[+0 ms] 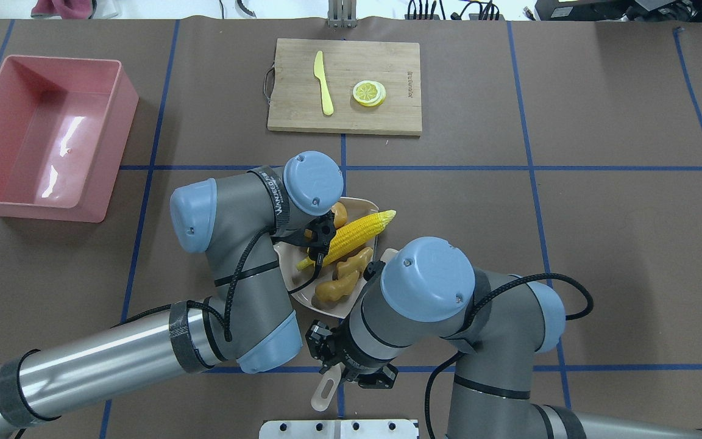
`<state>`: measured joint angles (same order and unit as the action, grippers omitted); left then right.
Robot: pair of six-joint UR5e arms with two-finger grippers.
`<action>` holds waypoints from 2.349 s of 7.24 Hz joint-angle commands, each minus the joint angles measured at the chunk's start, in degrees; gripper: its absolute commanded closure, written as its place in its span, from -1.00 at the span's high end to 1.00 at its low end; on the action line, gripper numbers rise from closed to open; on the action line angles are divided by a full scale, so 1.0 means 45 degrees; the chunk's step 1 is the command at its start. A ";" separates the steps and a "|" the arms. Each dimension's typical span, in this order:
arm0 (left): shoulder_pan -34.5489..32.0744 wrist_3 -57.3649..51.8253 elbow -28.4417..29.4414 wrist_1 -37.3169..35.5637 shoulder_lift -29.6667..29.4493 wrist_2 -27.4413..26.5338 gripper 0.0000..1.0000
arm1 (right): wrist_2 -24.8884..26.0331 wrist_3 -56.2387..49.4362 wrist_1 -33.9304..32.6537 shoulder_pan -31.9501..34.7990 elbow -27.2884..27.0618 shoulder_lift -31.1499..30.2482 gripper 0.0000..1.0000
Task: Sweep and dump trash into bin
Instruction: 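Sweep the ginger root into the dustpan with the right gripper's brush, then lift the loaded dustpan toward the pink bin with the left gripper while the right withdraws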
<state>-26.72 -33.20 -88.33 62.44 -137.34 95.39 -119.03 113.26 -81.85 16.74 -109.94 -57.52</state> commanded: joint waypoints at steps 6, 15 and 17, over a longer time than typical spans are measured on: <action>-0.0058 0.1144 -0.0215 0.2683 0.0422 0.0013 -1.00 | -0.1713 -0.6362 -0.4498 0.4084 -0.2460 -0.0908 -1.00; -0.2278 0.2007 -0.1737 0.3704 0.1202 0.1979 -1.00 | -0.3851 -1.7180 -0.6755 0.7993 -0.1495 -0.5715 -1.00; -0.3644 0.2336 -0.2496 0.3588 0.1825 0.2881 -1.00 | -0.4289 -1.6985 -0.6539 0.8037 -0.0378 -0.4974 -1.00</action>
<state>-39.13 -23.76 -97.31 78.98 -131.01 105.83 -136.71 36.54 -111.68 52.58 -114.90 -81.68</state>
